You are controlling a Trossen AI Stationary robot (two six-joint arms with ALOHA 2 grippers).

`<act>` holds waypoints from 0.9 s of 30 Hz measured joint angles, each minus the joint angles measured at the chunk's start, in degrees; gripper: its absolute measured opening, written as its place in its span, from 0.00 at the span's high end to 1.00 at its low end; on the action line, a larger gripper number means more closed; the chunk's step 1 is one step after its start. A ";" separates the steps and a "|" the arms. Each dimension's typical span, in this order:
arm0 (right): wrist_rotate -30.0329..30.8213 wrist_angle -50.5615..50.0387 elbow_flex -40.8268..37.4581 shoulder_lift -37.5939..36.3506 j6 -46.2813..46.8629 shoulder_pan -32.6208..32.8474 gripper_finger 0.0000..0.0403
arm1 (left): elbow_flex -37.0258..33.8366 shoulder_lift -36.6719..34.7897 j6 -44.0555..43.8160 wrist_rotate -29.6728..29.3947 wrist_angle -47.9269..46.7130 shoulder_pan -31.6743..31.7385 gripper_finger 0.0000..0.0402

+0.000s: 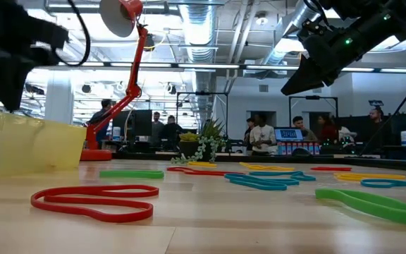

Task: Pick and place items into bin
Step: Put the blue rubber band into the yellow bin, then put the red rubberbands into the yellow bin

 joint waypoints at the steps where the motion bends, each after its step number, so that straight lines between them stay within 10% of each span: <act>1: 0.00 0.00 0.00 0.00 -0.01 0.01 0.75 | -0.92 -0.03 -0.44 -0.26 1.40 0.00 1.00; 27: 0.00 0.19 0.00 0.00 0.00 0.01 0.75 | -2.73 3.11 -9.40 -8.46 8.56 0.15 0.80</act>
